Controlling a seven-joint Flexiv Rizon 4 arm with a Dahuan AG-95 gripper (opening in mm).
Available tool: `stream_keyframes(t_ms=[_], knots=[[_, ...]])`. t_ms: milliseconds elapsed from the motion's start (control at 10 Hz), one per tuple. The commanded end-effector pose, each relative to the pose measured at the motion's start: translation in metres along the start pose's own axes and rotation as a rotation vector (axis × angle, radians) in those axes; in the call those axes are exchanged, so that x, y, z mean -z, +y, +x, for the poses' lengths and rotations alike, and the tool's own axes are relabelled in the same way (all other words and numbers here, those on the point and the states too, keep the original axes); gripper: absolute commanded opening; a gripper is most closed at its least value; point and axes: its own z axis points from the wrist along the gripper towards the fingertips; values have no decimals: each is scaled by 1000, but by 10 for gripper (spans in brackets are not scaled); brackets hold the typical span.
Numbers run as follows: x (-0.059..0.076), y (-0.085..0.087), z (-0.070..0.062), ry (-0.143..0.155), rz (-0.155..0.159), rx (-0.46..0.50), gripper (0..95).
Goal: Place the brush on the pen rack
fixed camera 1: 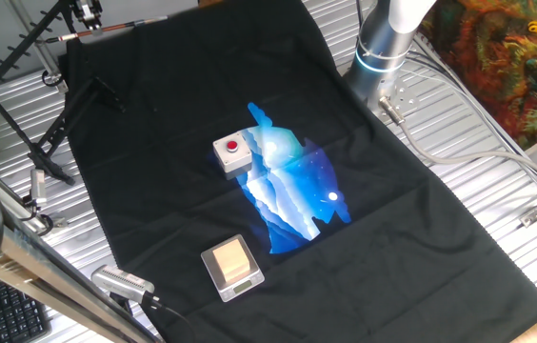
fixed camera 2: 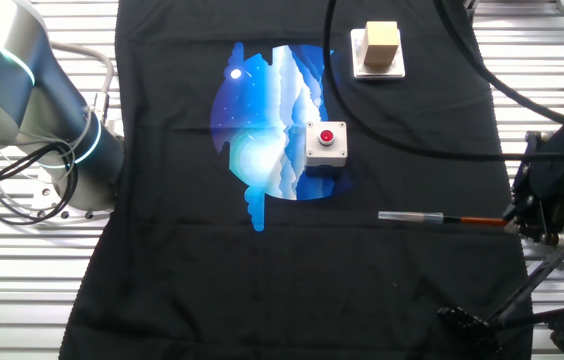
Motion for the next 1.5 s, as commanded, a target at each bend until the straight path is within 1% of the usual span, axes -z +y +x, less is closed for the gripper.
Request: stream_keyframes(t_ms=[100,300,500,600,1000,1300,1500], knots=[[1,1,-1,0,-3,-4,0],[3,3,-3,4,-13,-11,0],[9,10,-9,9,-9,-26,0],[13,13,-10,7,-8,-33,0],[22,20,-9,-1,-18,-19,0],[30,26,-4,0,-23,-10,0],[32,28,-6,4,-25,-2,0]])
